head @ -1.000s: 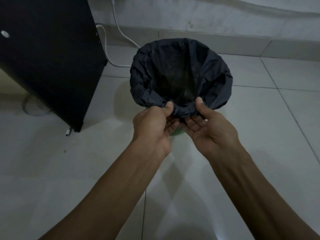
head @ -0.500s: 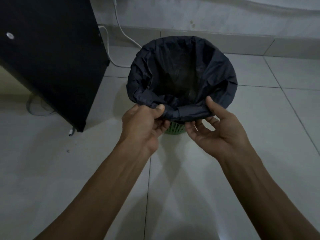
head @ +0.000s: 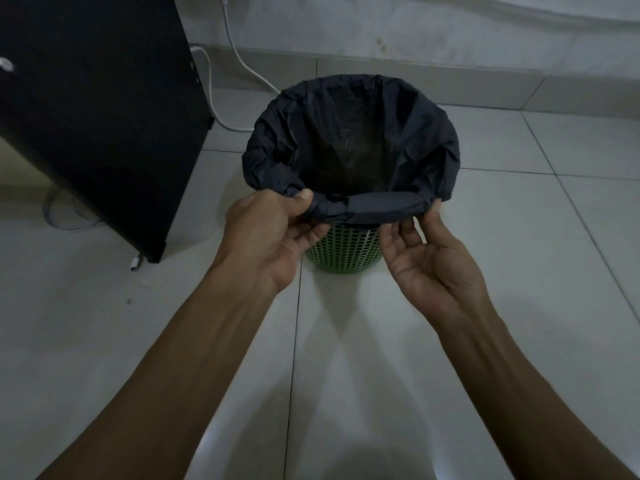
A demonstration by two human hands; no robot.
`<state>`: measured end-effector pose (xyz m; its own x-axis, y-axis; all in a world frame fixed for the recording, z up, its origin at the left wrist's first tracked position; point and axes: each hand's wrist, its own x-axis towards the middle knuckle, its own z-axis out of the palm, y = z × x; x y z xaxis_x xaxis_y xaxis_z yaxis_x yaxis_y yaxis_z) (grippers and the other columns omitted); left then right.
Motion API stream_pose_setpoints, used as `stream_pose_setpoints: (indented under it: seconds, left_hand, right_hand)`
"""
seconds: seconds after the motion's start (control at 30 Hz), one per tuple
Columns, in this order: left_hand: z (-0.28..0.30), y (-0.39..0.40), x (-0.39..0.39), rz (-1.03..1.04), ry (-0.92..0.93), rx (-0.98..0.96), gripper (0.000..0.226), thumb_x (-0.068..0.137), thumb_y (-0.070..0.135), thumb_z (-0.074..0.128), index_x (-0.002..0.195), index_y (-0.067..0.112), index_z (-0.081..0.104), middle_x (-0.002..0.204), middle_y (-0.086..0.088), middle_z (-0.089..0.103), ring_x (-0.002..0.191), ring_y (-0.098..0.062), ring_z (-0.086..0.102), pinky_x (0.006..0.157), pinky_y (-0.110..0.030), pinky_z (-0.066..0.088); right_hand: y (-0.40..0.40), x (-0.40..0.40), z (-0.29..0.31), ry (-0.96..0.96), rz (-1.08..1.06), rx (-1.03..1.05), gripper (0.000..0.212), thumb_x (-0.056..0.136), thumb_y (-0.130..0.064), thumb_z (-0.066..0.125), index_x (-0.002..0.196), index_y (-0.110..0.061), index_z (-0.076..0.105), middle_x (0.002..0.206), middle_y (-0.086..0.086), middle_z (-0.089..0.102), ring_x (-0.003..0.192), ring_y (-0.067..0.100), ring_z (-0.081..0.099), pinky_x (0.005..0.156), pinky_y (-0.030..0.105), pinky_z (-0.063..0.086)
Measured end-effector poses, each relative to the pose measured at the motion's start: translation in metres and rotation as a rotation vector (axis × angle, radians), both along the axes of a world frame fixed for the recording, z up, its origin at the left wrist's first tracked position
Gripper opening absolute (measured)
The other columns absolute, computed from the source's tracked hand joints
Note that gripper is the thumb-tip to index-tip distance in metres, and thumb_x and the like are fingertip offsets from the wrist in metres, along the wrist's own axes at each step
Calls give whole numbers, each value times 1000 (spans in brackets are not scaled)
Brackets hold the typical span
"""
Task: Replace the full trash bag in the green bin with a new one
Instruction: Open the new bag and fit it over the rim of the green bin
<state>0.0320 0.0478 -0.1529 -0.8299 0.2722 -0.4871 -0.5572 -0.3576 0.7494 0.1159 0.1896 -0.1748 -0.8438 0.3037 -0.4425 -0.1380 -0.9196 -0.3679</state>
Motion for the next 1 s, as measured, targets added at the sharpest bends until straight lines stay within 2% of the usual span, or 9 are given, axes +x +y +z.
stream_pose_setpoints:
  seconds: [0.13, 0.27, 0.33, 0.4, 0.57, 0.7, 0.83, 0.93, 1.0]
  left_hand:
    - [-3, -4, -5, -18, 35, -20, 12, 89, -2, 57, 93, 7, 63, 89, -12, 68, 75, -21, 65, 62, -28, 58]
    - [-7, -11, -7, -42, 95, -13, 11, 90, -1, 56, 93, 8, 62, 93, -12, 69, 78, -21, 66, 62, -28, 57]
    - [-8, -14, -8, -52, 109, -17, 12, 91, -1, 55, 94, 8, 63, 95, -11, 69, 79, -21, 67, 62, -28, 57]
    - [-8, -16, -7, -65, 118, -11, 15, 91, 0, 55, 100, 8, 64, 96, -10, 71, 79, -20, 68, 63, -27, 57]
    - [-6, -17, -6, -72, 101, 7, 20, 92, -1, 53, 109, 6, 61, 102, -13, 68, 85, -22, 66, 69, -30, 59]
    - [-5, -14, -5, -63, 102, 10, 22, 91, -2, 54, 110, 6, 61, 103, -13, 69, 88, -24, 66, 71, -31, 59]
    - [-5, -13, -5, -60, 137, -24, 29, 92, -2, 53, 120, 4, 60, 107, -13, 69, 87, -23, 66, 68, -28, 58]
    - [-5, -11, -2, -42, 147, -55, 30, 91, -2, 54, 120, 3, 59, 106, -13, 69, 84, -22, 67, 65, -27, 58]
    - [-4, -10, -1, -24, 149, -76, 29, 91, -2, 54, 119, 3, 60, 106, -13, 70, 82, -22, 68, 64, -28, 57]
  right_hand:
    - [6, 0, -7, -122, 58, 44, 20, 98, -22, 52, 95, -7, 65, 74, 6, 69, 70, 18, 72, 69, 33, 61]
    - [10, -4, -6, -363, 86, 236, 12, 94, -17, 59, 92, -6, 64, 68, 6, 65, 58, 18, 68, 61, 35, 61]
    - [12, -7, -5, -413, 47, 360, 9, 90, -8, 63, 99, -5, 64, 76, 9, 67, 63, 19, 67, 61, 34, 60]
    - [12, -9, -5, -406, -9, 433, 16, 89, 2, 61, 105, -4, 62, 84, 11, 69, 71, 21, 67, 65, 35, 60]
    - [8, -11, -2, -375, -78, 570, 14, 93, 3, 54, 85, -8, 58, 83, 13, 65, 72, 22, 62, 69, 35, 60]
    - [9, -17, -2, -463, -53, 443, 9, 95, -5, 55, 90, -12, 60, 84, 5, 64, 79, 19, 61, 65, 32, 56]
    - [14, -20, 18, -506, 25, 66, 15, 95, -7, 57, 108, -7, 63, 92, 11, 60, 83, 22, 61, 78, 38, 56]
    - [16, -17, 26, -499, 2, 89, 18, 94, -1, 55, 109, -3, 63, 93, 14, 62, 82, 22, 62, 70, 40, 57]
    - [18, -12, 32, -487, 0, 129, 15, 94, -6, 55, 104, -2, 65, 95, 13, 65, 87, 22, 64, 75, 41, 57]
